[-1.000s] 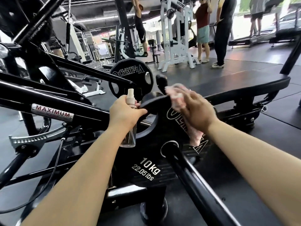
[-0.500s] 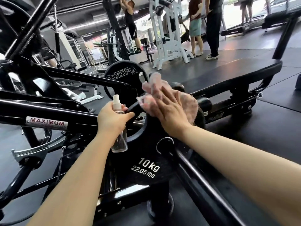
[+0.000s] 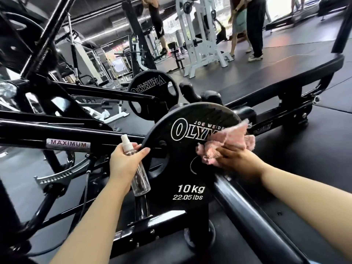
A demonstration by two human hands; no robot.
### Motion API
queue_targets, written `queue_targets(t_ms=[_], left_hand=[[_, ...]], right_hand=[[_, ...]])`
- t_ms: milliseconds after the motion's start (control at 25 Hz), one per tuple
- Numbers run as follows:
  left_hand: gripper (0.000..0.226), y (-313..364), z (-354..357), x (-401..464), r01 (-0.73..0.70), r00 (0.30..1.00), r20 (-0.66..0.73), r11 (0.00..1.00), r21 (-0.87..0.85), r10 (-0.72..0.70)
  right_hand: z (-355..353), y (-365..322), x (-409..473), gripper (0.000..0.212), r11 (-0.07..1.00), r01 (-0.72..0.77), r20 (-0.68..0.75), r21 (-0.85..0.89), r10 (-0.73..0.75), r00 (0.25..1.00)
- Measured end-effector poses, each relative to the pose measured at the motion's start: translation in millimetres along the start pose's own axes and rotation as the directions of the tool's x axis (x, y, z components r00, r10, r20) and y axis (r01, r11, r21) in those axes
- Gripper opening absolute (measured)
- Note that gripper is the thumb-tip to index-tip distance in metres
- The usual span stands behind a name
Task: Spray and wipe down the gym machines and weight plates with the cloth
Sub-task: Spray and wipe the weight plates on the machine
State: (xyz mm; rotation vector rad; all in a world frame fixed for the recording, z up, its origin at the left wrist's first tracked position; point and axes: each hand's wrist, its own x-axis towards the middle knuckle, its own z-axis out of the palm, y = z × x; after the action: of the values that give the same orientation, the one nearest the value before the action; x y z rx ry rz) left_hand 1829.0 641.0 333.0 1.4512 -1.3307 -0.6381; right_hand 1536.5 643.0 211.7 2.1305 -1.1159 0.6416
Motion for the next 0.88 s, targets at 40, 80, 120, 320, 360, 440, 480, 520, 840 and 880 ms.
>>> queue_targets(t_ms=[40, 80, 120, 320, 360, 440, 480, 520, 840, 880], left_hand=[[0.029, 2, -2, -1, -0.008, 1.0, 0.005, 0.999, 0.043, 0.008], [0.029, 7, -4, -3, -0.04, 0.999, 0.004, 0.994, 0.101, 0.04], [0.03, 15, -4, -5, -0.097, 0.995, 0.013, 0.981, 0.17, 0.096], [0.019, 80, 31, 5, -0.318, 0.947, 0.14, 0.913, 0.256, 0.29], [0.017, 90, 41, 7, -0.289, 0.953, 0.162, 0.933, 0.214, 0.257], [0.021, 92, 52, 13, -0.278, 0.956, 0.181, 0.913, 0.297, 0.232], [0.014, 90, 50, 13, -0.262, 0.962, 0.171, 0.888, 0.377, 0.212], [0.009, 87, 47, 13, -0.241, 0.97, 0.132, 0.873, 0.424, 0.204], [0.043, 86, 57, 11, -0.377, 0.924, 0.181, 0.719, 0.583, 0.338], [0.044, 85, 59, 11, -0.386, 0.92, 0.182, 0.71, 0.589, 0.348]], right_hand=[[-7, -4, -2, 0.065, 0.993, -0.086, -0.023, 0.075, 0.088, 0.996], [-11, -8, 2, 0.062, 0.968, -0.181, -0.053, 0.176, 0.193, 0.98], [-20, -14, 9, 0.059, 0.902, -0.296, -0.06, 0.315, 0.33, 0.942], [-69, -36, 94, 0.052, 0.768, -0.284, -0.164, 0.574, 0.448, 0.879], [-69, -39, 112, 0.054, 0.797, -0.273, -0.126, 0.538, 0.397, 0.909], [-65, -39, 132, 0.059, 0.832, -0.355, 0.006, 0.426, 0.39, 0.921], [-59, -36, 136, 0.059, 0.848, -0.381, 0.05, 0.369, 0.391, 0.919], [-56, -32, 138, 0.055, 0.867, -0.385, 0.04, 0.318, 0.393, 0.919], [-50, 39, 119, 0.045, 0.445, -0.815, 0.294, 0.372, 0.776, 0.558], [-47, 48, 113, 0.048, 0.34, -0.844, 0.358, 0.414, 0.792, 0.494]])
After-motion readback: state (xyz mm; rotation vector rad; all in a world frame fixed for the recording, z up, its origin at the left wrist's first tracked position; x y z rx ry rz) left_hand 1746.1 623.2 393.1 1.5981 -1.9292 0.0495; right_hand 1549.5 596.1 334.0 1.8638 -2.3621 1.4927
